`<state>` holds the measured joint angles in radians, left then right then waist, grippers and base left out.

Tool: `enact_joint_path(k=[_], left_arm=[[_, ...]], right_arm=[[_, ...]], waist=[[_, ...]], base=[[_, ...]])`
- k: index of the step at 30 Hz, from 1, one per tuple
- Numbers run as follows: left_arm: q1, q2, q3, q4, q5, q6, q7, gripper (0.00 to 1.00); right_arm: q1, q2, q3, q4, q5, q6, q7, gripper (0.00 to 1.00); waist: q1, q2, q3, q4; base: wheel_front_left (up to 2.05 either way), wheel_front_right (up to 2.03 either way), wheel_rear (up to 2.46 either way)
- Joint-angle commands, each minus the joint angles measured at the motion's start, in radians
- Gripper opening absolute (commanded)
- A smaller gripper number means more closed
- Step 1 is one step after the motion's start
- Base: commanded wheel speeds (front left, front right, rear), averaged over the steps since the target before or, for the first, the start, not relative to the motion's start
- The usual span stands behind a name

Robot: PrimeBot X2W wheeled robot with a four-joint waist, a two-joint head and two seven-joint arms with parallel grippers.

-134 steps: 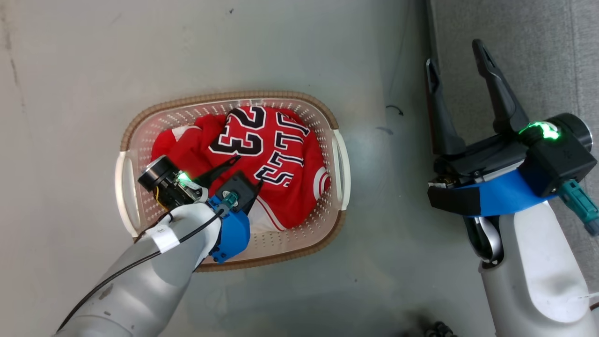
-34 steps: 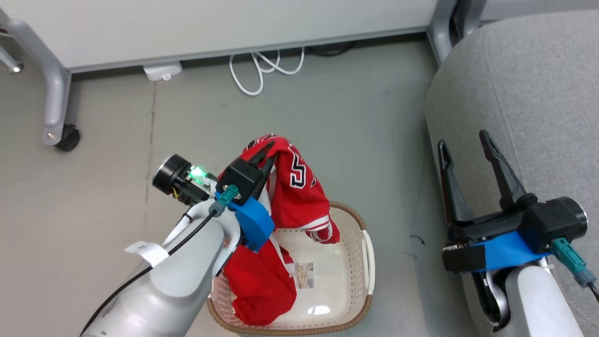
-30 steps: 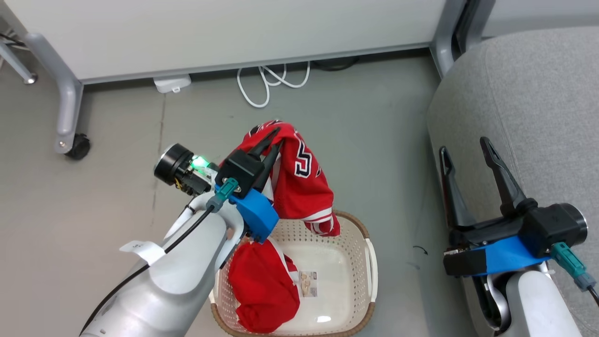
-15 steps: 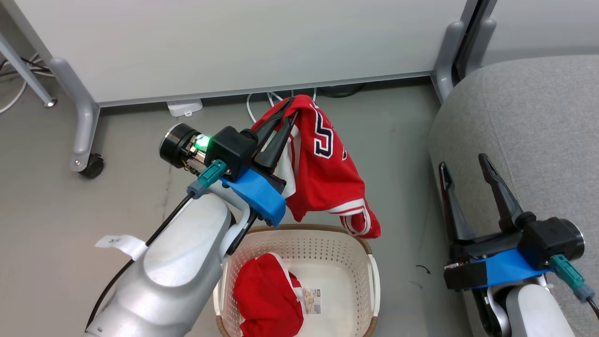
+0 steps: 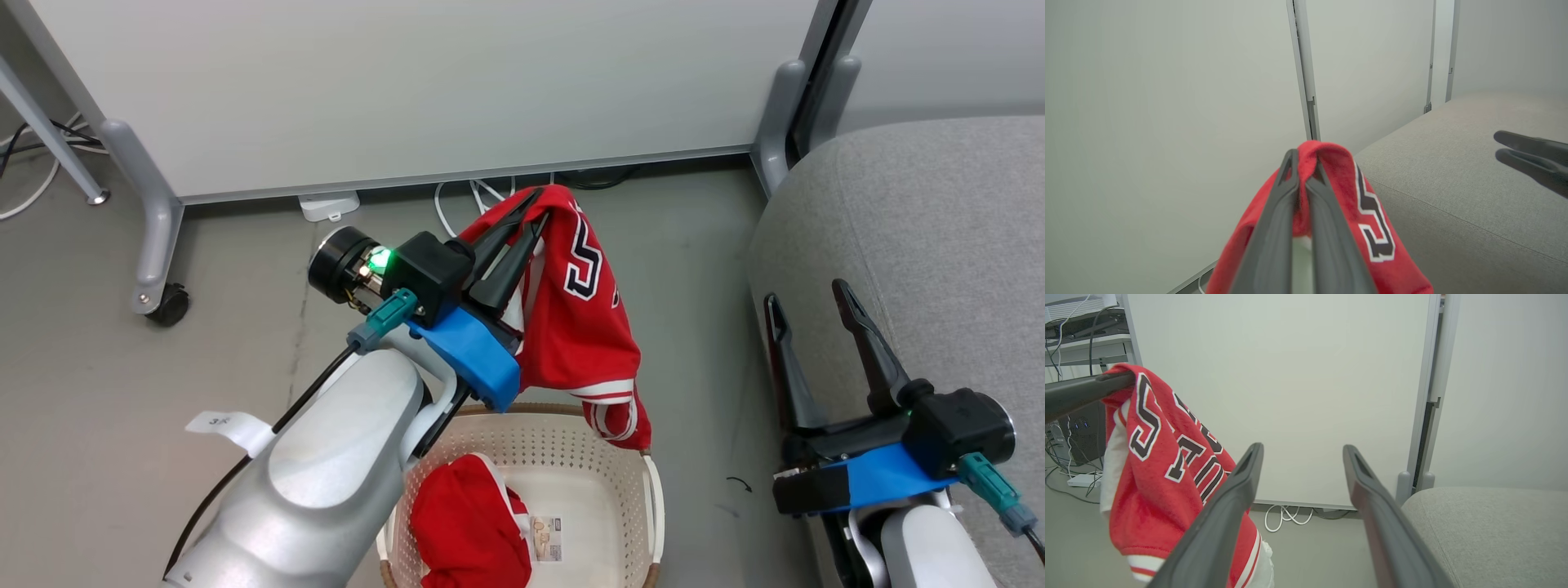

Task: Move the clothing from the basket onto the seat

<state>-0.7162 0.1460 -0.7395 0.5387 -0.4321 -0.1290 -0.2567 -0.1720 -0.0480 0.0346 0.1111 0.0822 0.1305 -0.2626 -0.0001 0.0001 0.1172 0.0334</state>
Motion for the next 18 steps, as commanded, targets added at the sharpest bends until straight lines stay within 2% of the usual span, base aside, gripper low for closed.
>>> enact_joint_path(k=[1, 8, 12, 18], left_arm=[[0.003, 0.003, -0.003, -0.003, -0.008, -0.001, 0.000, 0.00], [-0.005, 0.004, -0.017, 0.000, -0.015, -0.001, -0.002, 0.00], [-0.010, 0.004, -0.025, 0.001, -0.016, -0.001, -0.003, 0.00], [-0.018, -0.003, -0.037, -0.003, -0.011, -0.001, -0.005, 0.00]], right_arm=[[-0.001, -0.004, 0.005, -0.004, 0.002, 0.000, -0.003, 1.00], [-0.047, -0.004, 0.053, -0.029, -0.018, 0.000, -0.003, 1.00], [-0.083, -0.004, 0.123, -0.025, -0.031, 0.000, -0.003, 1.00], [-0.152, -0.017, 0.235, 0.044, -0.035, 0.000, -0.003, 1.00]], waist=[[0.0001, -0.0001, -0.001, 0.002], [0.0001, -0.0001, -0.003, 0.008], [0.0001, -0.0001, -0.004, 0.010], [0.0001, -0.0001, -0.003, 0.019]], base=[[0.00, 0.00, 0.00], [0.00, 0.00, 0.00], [0.00, 0.00, 0.00], [0.00, 0.00, 0.00]])
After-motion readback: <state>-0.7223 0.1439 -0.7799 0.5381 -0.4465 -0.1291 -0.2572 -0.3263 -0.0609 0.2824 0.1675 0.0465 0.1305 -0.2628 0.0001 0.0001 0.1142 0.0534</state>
